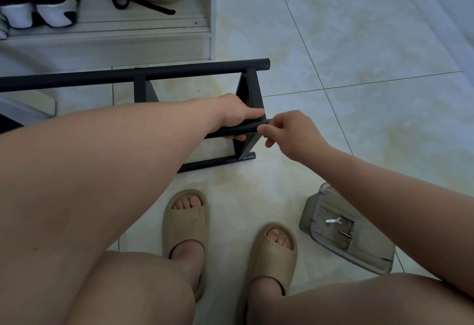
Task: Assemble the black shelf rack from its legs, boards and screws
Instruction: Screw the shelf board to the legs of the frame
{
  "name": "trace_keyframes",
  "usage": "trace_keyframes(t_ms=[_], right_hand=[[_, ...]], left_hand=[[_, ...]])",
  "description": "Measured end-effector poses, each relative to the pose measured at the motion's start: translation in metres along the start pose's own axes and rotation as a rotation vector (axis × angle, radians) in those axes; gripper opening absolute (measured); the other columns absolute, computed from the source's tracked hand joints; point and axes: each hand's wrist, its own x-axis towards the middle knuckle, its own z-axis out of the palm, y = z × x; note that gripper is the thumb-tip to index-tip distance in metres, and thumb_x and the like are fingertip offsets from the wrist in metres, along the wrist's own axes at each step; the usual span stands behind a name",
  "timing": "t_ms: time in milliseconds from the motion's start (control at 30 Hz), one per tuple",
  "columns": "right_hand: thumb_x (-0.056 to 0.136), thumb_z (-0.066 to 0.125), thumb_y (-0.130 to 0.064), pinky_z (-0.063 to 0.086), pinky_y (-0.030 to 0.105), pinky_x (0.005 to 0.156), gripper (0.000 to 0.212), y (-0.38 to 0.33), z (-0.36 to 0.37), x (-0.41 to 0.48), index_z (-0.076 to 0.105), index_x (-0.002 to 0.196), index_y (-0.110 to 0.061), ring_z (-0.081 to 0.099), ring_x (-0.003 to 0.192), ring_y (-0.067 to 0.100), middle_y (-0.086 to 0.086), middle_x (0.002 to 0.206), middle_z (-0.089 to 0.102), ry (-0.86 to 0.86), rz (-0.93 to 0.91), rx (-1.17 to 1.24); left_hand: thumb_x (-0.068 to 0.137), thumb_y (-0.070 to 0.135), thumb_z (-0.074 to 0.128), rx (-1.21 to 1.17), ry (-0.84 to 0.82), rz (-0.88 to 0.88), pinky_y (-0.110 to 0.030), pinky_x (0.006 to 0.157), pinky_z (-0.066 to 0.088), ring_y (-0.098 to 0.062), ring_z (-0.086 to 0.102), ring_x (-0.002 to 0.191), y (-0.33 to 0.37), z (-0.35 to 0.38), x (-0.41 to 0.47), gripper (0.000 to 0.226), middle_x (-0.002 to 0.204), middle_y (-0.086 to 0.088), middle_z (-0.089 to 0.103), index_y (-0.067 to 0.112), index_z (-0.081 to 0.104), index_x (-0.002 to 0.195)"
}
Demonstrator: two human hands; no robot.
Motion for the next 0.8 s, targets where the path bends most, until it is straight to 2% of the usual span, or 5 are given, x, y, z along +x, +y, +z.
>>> trace_keyframes(t_ms=[233, 400, 567, 700, 800], right_hand=[[0.080, 0.080, -0.050, 0.046, 0.035, 0.070, 0.043, 0.002, -0.010, 0.007, 0.060, 0.111, -0.027, 0.052, 0.090, 0.016, -0.008, 0.112, 0.050, 0.150, -0.179, -0.278], [0.081, 0.081, -0.047, 0.037, 0.028, 0.056, 0.030, 0.004, -0.017, 0.014, 0.074, 0.103, -0.027, 0.051, 0.059, 0.010, -0.003, 0.090, 0.066, 0.042, -0.176, -0.216], [0.082, 0.083, -0.039, 0.034, 0.012, 0.045, 0.021, 0.014, -0.019, 0.015, 0.073, 0.098, -0.030, 0.047, 0.049, 0.005, -0.014, 0.060, 0.052, 0.030, -0.194, -0.112], [0.085, 0.080, -0.036, 0.046, 0.022, 0.066, 0.022, 0.022, -0.012, 0.015, 0.066, 0.097, -0.025, 0.056, 0.076, 0.017, -0.004, 0.085, 0.064, 0.017, -0.218, -0.055], [0.086, 0.080, -0.035, 0.044, 0.028, 0.062, 0.025, 0.021, -0.010, 0.018, 0.065, 0.098, -0.020, 0.053, 0.070, 0.016, 0.000, 0.087, 0.064, 0.009, -0.210, -0.035]], left_hand=[[0.094, 0.049, 0.062, -0.005, -0.011, 0.027, -0.016, 0.041, 0.044, -0.011, 0.059, 0.038, -0.003, -0.001, 0.000, 0.046, 0.051, 0.000, 0.066, 0.005, 0.073, 0.105], [0.094, 0.046, 0.063, -0.028, 0.003, 0.044, -0.017, 0.041, 0.044, -0.013, 0.058, 0.036, -0.004, 0.001, 0.001, 0.046, 0.048, -0.001, 0.064, 0.002, 0.072, 0.107], [0.095, 0.043, 0.063, -0.032, 0.012, 0.046, -0.020, 0.045, 0.045, -0.014, 0.058, 0.037, -0.003, 0.002, 0.000, 0.043, 0.048, -0.001, 0.064, 0.003, 0.072, 0.109], [0.095, 0.041, 0.063, -0.036, 0.005, 0.041, -0.018, 0.043, 0.044, -0.014, 0.058, 0.036, -0.002, 0.001, -0.002, 0.042, 0.048, -0.001, 0.065, 0.002, 0.072, 0.109], [0.095, 0.041, 0.064, -0.046, 0.010, 0.045, -0.021, 0.046, 0.047, -0.014, 0.061, 0.040, -0.002, 0.002, -0.002, 0.042, 0.049, -0.001, 0.065, 0.002, 0.072, 0.109]])
